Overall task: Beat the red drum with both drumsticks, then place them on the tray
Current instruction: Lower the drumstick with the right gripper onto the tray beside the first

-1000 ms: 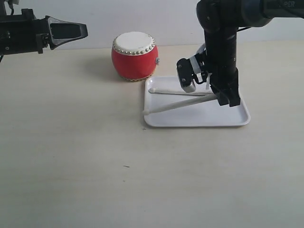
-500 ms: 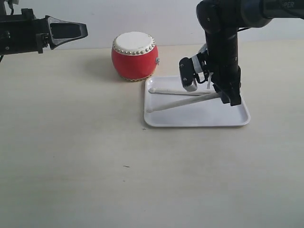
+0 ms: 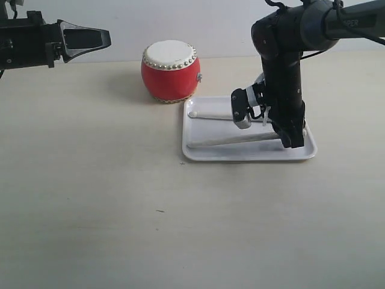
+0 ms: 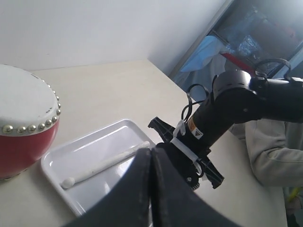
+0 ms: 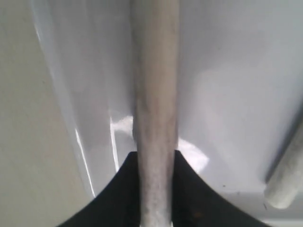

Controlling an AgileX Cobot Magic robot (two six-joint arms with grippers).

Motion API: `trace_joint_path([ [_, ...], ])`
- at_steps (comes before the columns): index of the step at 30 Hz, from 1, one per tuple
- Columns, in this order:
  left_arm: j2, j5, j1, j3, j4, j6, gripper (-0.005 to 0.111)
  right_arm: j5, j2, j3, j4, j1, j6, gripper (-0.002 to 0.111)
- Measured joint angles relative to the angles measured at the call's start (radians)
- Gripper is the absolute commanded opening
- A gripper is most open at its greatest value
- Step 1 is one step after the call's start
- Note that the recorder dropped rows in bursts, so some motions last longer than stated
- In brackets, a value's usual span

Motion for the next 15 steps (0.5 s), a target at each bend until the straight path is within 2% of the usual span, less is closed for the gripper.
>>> trace_joint_path([
  [6,0.0,0.0,0.0,0.0,0.0,0.0,0.0,0.0,0.005,0.002,0.009,-0.002,0.002,0.002],
  [15,0.0,0.0,0.0,0.0,0.0,0.0,0.0,-0.004,0.005,0.002,0.011,-0.002,0.033,0.029],
])
